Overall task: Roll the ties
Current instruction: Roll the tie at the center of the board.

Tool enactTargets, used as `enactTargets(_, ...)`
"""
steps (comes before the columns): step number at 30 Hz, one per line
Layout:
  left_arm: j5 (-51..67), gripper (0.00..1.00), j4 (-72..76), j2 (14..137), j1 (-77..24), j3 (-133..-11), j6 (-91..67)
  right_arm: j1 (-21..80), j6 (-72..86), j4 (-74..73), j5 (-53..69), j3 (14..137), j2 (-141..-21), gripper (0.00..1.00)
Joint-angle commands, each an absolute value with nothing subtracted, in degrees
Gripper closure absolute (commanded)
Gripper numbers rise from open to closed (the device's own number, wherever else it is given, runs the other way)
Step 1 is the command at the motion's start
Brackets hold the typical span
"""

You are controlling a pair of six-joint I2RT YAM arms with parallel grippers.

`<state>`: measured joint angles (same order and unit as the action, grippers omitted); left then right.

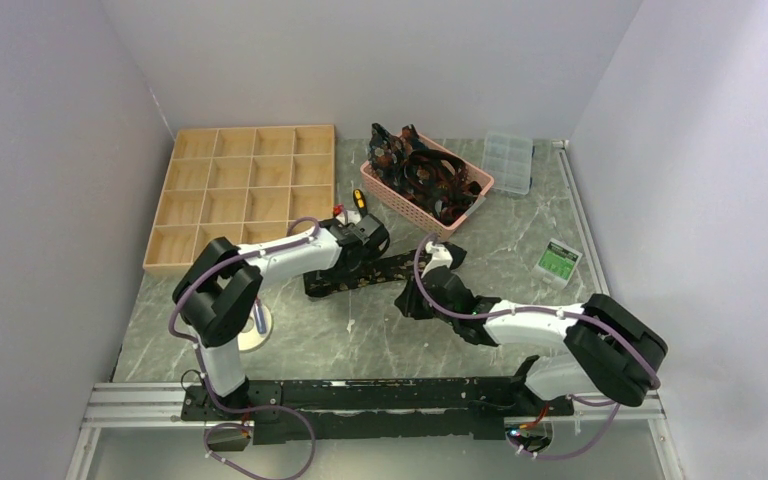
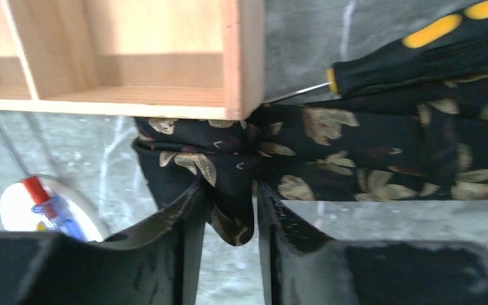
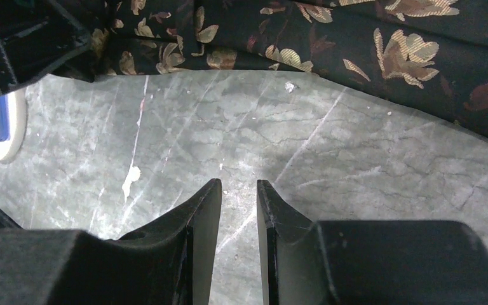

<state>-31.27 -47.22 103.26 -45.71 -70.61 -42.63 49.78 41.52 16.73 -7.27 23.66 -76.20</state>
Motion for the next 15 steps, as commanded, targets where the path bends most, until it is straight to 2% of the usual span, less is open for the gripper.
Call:
enactTargets(1,-25.8,0.53,-42.0,103.7,-46.7,-73.1,-42.3,49.5,40.2,17.5,-9.2,23.1,-74.3,0.68)
enactTargets(4,-23.9,0.46,-40.7,103.5,-46.9,-73.5,-41.6,49.6,39.9,17.3,-9.0,23.5,-74.3,0.68)
enactTargets(8,-22.7,0.32,-39.9,99.9,-47.2,-72.2,-41.8,49.5,38.9,16.7,-7.7,25.0,-74.9,0.67)
enactTargets(10,-22.4,0.12,-38.7,95.4,-47.2,-69.8,-41.8,49.5,38.6,16.3,-6.5,26.1,-75.2,0.64)
enactTargets(11,-22.2,0.08,-38.0,93.0,-47.1,-68.3,-41.6,49.6,38.5,16.1,-5.9,26.7,-75.3,0.62)
enactTargets(15,-19.4,0.06,-35.0,82.4,-46.2,-62.9,-41.0,49.5,38.0,15.0,-3.5,30.4,-76.8,0.49)
